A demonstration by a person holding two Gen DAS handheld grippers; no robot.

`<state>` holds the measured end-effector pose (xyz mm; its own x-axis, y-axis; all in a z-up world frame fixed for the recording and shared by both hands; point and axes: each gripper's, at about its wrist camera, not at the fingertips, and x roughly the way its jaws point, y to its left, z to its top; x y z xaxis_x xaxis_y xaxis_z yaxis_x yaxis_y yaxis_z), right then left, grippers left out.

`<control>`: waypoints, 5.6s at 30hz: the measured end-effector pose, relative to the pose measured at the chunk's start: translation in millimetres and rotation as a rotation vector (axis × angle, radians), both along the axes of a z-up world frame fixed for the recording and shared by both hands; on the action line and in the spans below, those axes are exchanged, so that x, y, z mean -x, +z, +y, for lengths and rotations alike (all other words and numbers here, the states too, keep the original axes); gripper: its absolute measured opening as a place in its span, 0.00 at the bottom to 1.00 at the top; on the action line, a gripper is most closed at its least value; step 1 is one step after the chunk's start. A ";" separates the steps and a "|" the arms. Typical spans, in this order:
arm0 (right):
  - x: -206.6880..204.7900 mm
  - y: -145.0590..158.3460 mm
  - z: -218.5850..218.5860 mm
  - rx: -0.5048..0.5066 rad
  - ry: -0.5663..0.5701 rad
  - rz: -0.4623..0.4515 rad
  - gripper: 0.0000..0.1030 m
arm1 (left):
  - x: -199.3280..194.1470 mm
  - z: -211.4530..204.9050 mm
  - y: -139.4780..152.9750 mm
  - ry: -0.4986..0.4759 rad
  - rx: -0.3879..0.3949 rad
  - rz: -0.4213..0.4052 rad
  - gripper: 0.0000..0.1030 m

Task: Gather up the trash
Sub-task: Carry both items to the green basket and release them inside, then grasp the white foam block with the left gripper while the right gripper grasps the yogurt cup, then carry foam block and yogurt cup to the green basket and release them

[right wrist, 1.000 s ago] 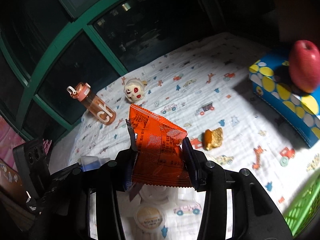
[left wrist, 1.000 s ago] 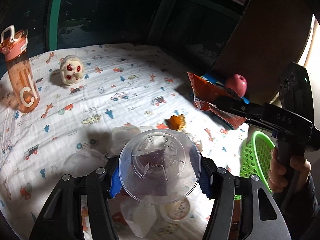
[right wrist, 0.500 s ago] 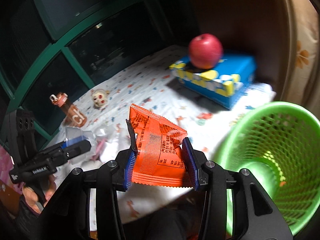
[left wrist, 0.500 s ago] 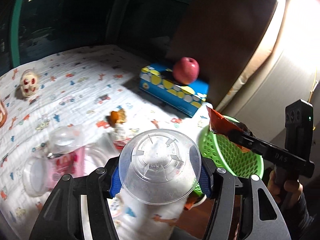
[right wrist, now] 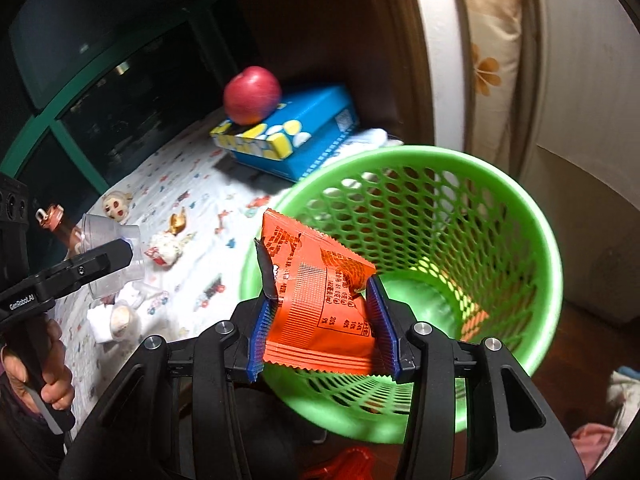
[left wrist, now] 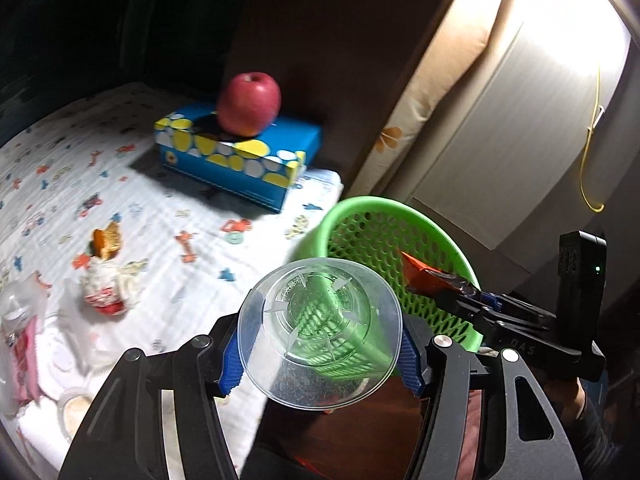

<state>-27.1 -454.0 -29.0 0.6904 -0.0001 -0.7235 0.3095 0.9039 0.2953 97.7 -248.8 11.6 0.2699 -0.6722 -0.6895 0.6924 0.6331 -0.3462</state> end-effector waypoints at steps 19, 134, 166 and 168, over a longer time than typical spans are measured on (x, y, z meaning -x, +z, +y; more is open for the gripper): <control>52.5 -6.6 -50.9 -0.047 -0.130 -0.021 0.68 | 24.7 -92.6 -31.4 -0.147 -0.078 0.028 0.58; -111.4 -43.5 259.2 0.109 0.566 0.095 0.65 | -16.6 251.8 -36.6 0.504 -0.022 0.077 0.27; -32.2 -19.7 37.0 0.107 0.039 0.066 0.65 | -8.5 54.7 -10.4 0.142 -0.032 0.023 0.27; -26.2 -21.6 28.2 0.109 0.018 0.071 0.65 | -7.2 42.9 -10.5 0.120 -0.034 0.024 0.27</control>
<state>-0.9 -425.8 -50.6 0.6378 -0.0696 -0.7671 0.3098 0.9350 0.1727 104.9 -205.9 1.1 0.3301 -0.6121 -0.7186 0.6030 0.7224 -0.3384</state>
